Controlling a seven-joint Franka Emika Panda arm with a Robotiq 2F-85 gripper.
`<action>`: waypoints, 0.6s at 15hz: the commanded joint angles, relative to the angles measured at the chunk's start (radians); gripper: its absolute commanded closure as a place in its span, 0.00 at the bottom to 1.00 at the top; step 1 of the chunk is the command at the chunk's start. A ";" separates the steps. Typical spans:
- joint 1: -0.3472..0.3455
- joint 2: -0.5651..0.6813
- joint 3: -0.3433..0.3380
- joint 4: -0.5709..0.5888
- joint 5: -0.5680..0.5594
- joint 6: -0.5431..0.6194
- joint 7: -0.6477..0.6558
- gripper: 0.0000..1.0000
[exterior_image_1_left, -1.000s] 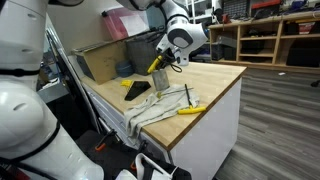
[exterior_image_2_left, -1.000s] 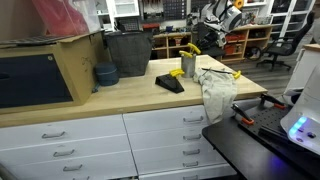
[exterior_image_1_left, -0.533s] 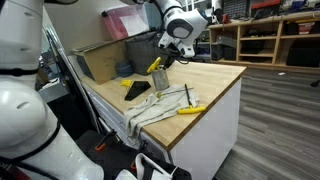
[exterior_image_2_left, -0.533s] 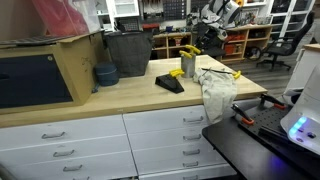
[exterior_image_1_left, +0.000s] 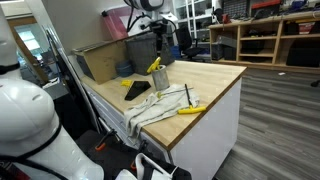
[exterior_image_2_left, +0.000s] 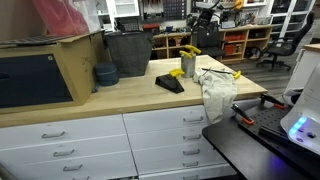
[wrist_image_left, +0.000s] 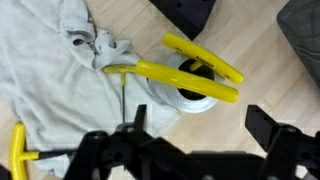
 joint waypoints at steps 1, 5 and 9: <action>0.035 -0.206 0.055 -0.118 -0.257 0.015 0.110 0.00; 0.047 -0.297 0.178 -0.120 -0.513 -0.051 0.172 0.00; 0.061 -0.282 0.280 -0.114 -0.687 -0.060 0.134 0.00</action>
